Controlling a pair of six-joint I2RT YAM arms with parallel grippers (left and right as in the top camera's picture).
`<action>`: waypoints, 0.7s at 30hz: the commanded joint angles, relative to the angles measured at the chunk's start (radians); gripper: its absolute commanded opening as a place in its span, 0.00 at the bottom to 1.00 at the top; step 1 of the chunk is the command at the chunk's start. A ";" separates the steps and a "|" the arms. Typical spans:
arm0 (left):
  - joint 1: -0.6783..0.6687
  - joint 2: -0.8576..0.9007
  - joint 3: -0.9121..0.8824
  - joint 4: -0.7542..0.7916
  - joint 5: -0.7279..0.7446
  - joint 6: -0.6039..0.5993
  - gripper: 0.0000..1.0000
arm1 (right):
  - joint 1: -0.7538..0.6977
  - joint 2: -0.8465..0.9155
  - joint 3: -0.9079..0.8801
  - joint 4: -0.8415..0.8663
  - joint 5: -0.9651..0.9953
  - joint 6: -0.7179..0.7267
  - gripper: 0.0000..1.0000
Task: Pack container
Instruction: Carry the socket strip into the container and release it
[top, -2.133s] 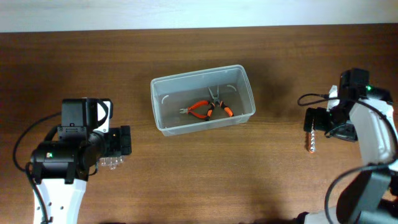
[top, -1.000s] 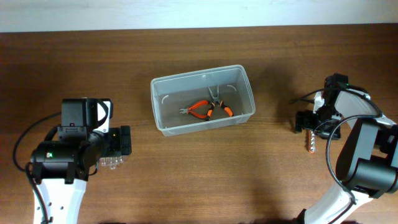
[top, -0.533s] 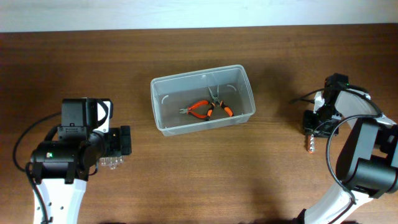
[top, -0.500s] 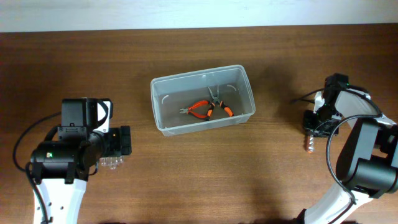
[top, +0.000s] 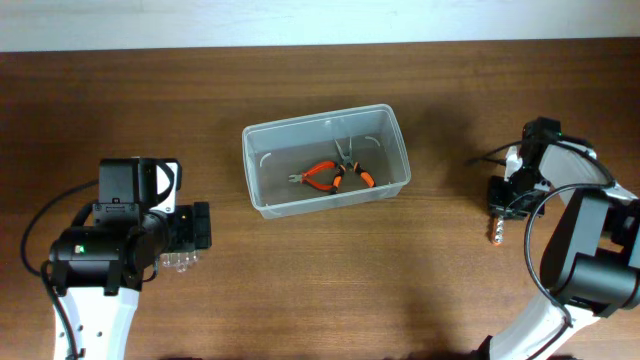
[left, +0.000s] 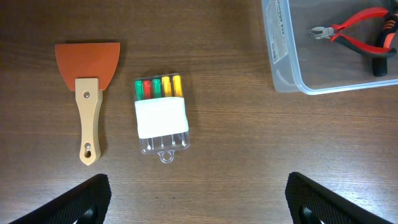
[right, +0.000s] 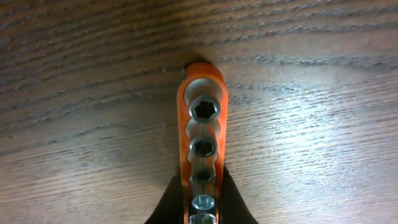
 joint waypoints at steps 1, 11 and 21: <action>-0.005 -0.005 -0.003 0.003 -0.008 0.013 0.92 | 0.000 0.021 0.076 -0.052 -0.069 0.003 0.04; -0.005 -0.005 -0.003 0.003 -0.008 0.013 0.92 | 0.187 -0.078 0.643 -0.385 -0.069 -0.168 0.04; -0.005 -0.005 -0.003 0.003 -0.008 0.013 0.92 | 0.580 -0.070 0.814 -0.461 -0.119 -0.660 0.04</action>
